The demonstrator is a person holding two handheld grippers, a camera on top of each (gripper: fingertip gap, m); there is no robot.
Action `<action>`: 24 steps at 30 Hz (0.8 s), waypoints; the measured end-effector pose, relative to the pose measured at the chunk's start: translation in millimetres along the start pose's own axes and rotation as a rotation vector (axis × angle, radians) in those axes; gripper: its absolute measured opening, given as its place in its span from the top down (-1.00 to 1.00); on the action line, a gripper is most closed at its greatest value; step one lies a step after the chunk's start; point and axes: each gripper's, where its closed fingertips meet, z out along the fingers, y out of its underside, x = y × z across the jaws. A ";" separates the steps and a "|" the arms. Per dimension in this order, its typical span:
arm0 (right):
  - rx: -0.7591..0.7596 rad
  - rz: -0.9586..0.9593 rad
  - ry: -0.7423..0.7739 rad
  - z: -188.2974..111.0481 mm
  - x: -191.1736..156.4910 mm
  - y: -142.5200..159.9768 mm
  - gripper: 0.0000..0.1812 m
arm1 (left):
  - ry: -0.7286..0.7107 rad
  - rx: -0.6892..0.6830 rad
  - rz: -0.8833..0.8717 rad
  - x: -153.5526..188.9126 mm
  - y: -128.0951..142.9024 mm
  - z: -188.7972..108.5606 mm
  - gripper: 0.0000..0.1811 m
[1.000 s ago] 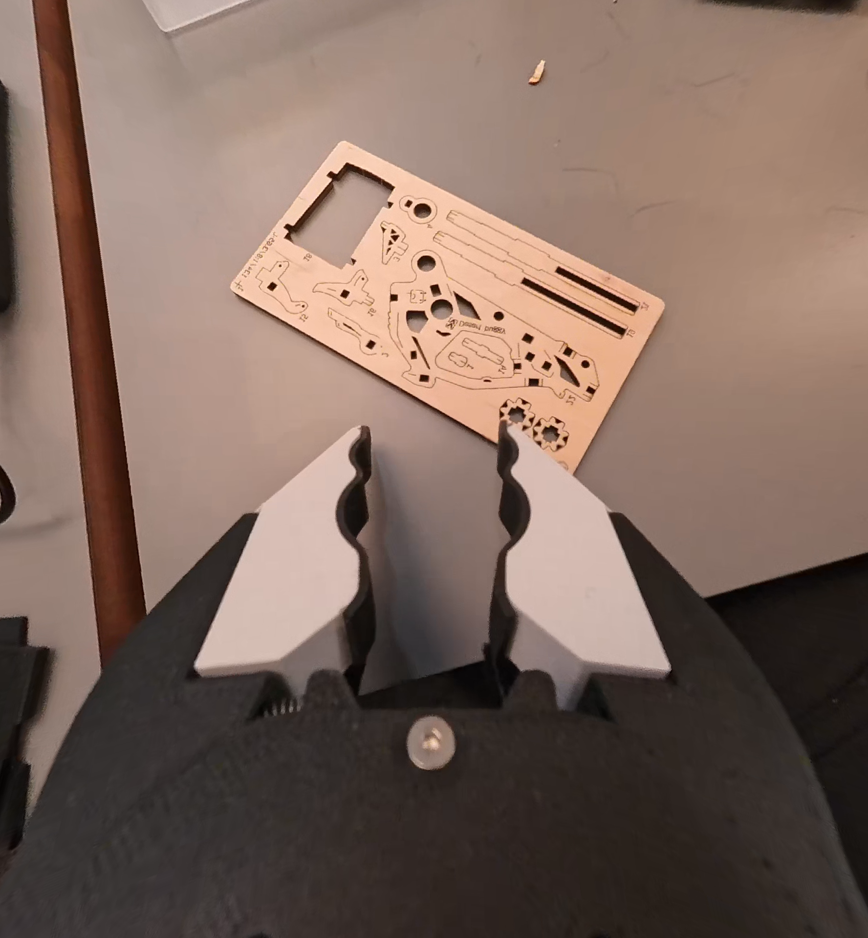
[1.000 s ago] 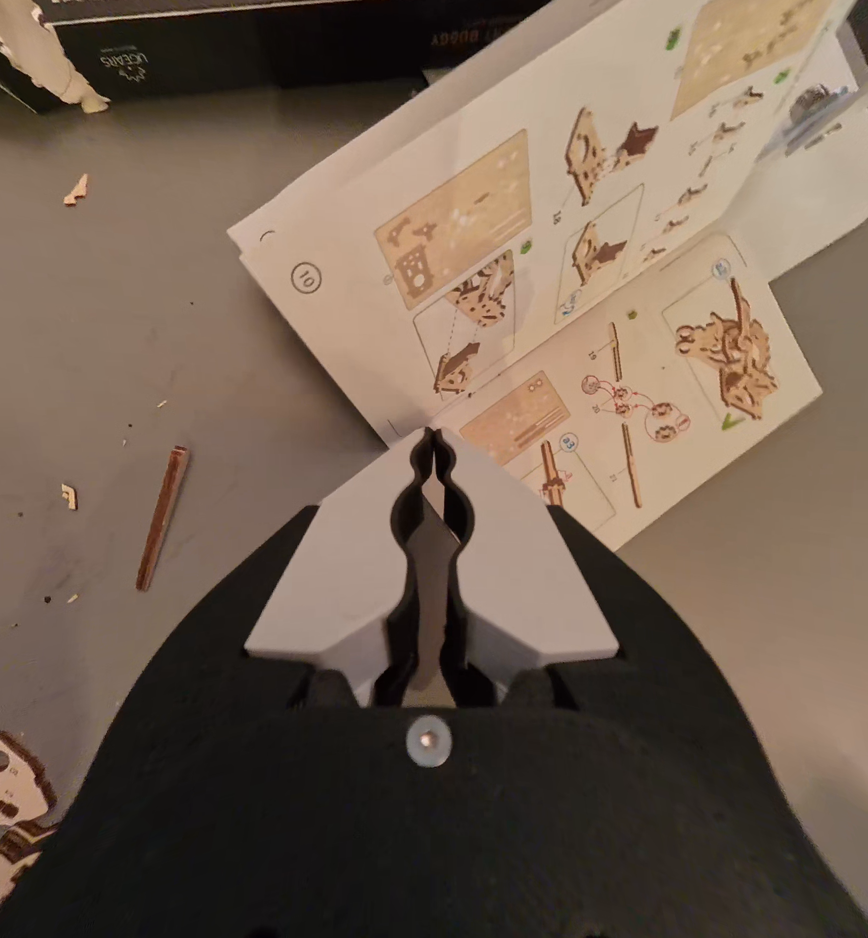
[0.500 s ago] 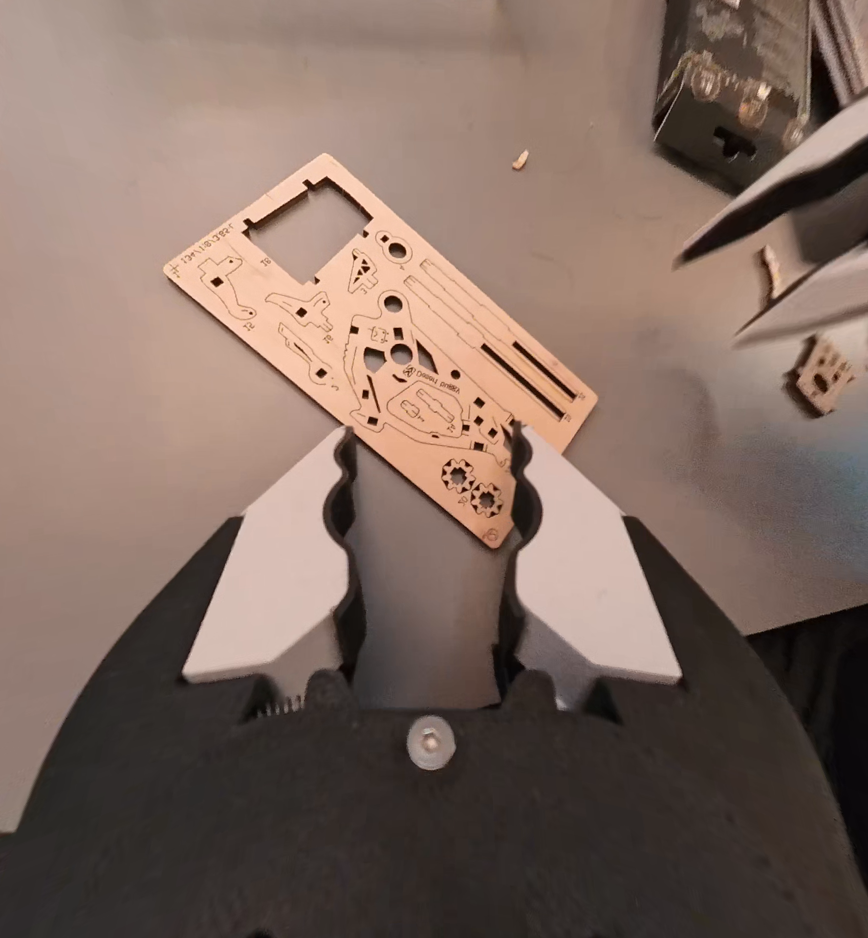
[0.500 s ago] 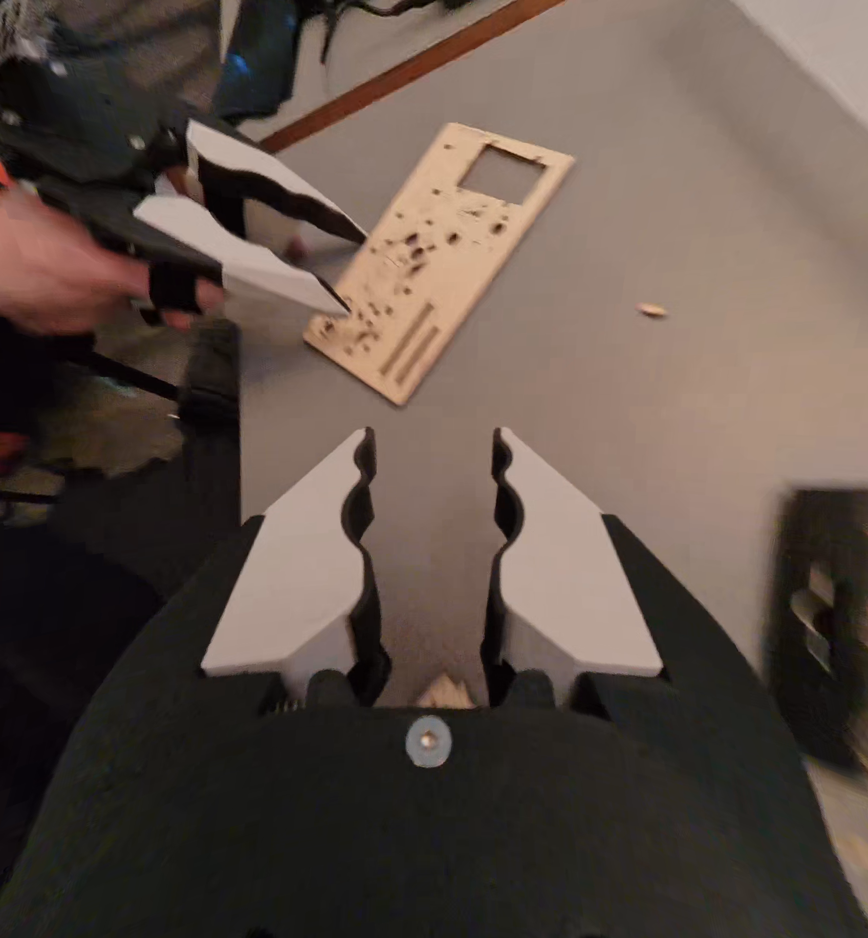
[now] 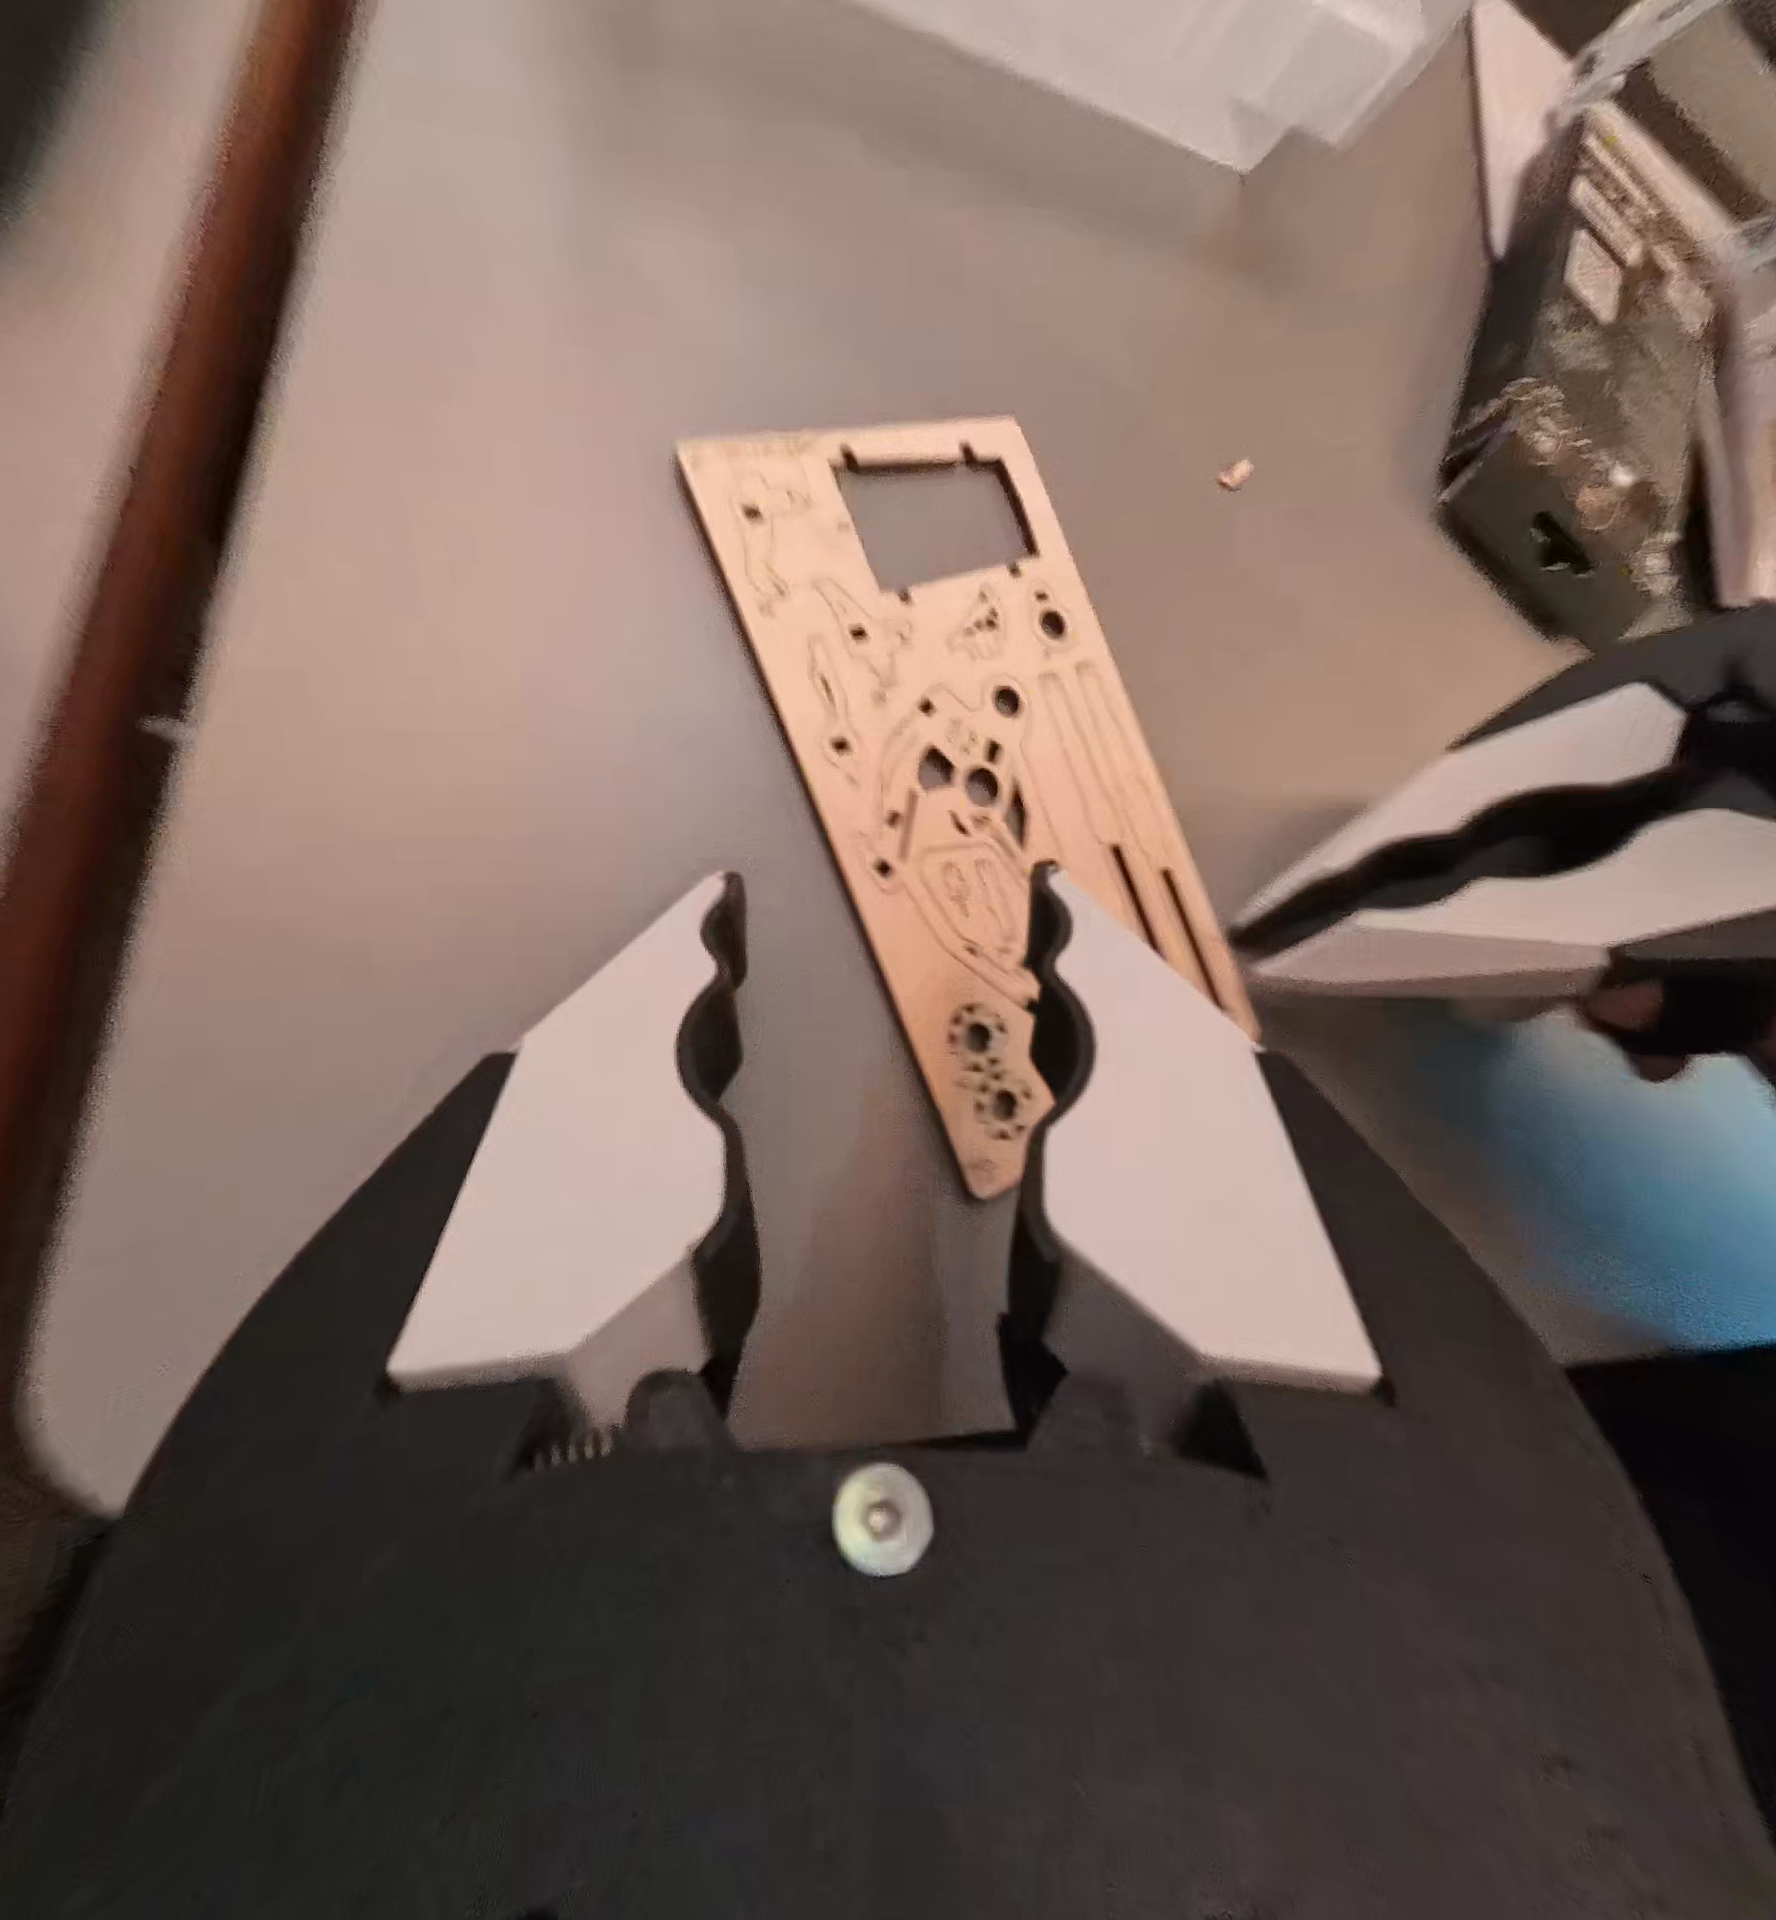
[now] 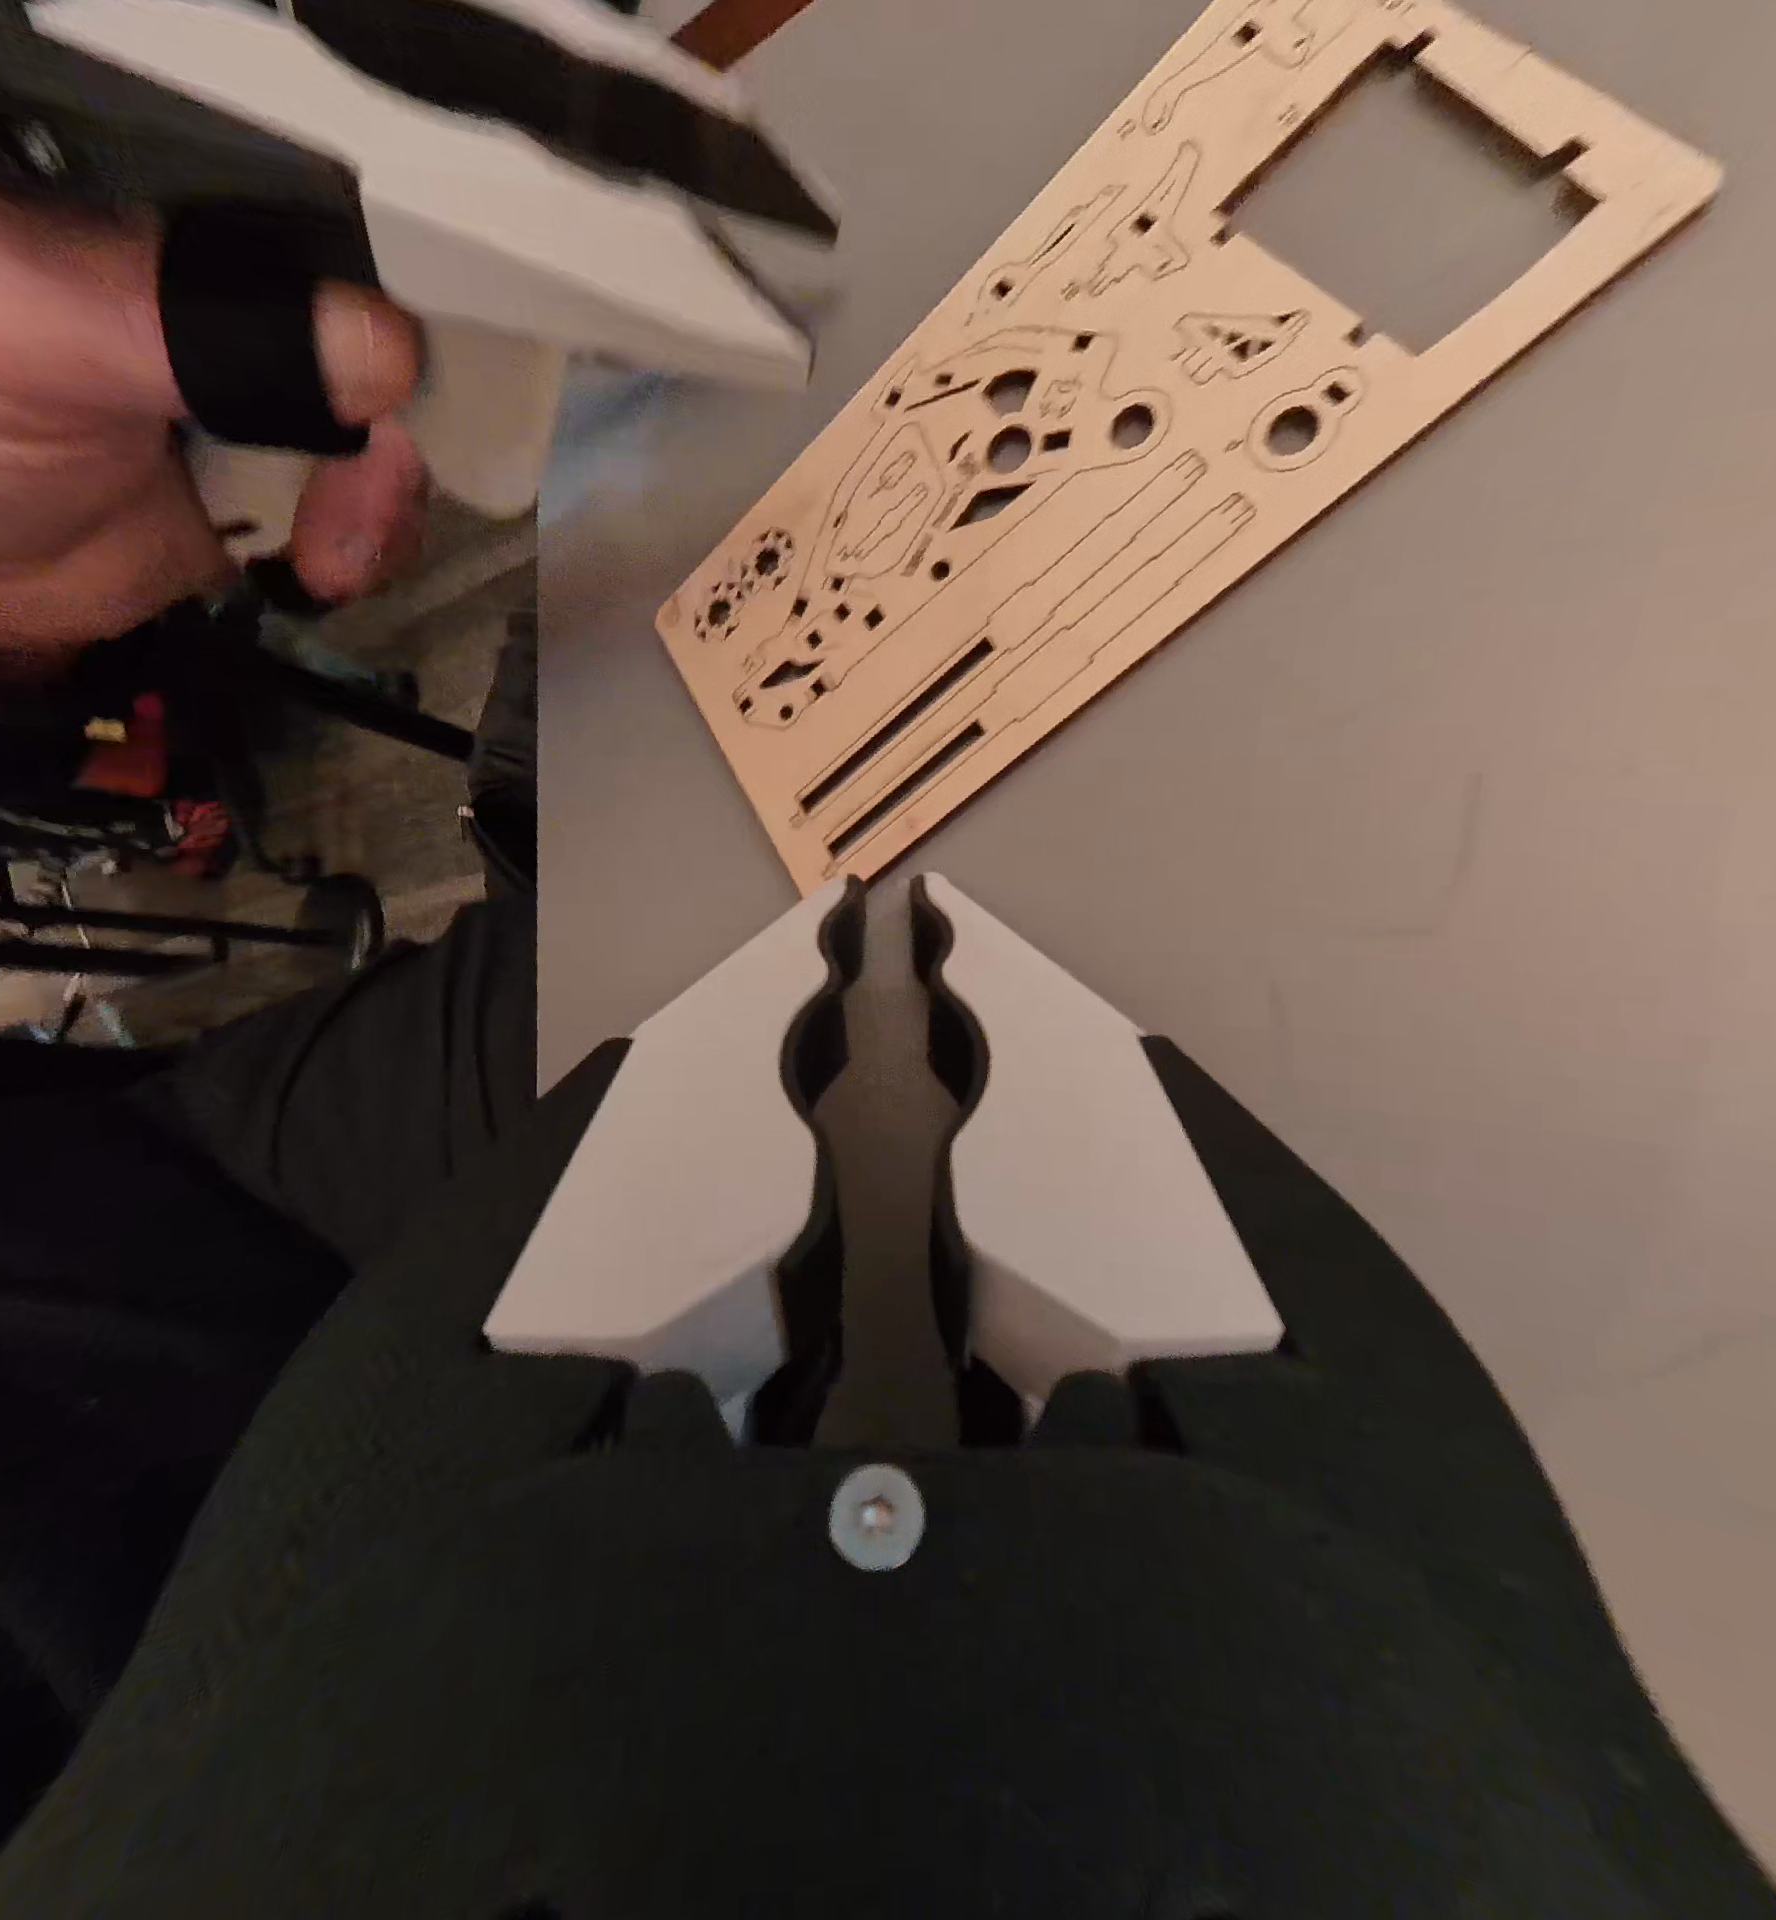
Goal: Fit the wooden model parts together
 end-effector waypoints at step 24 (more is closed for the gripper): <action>0.044 0.082 -0.103 0.5 -20.2 9.2 0.98 | 0.865 0.095 -0.259 140.8 -39.1 -27.2 0.84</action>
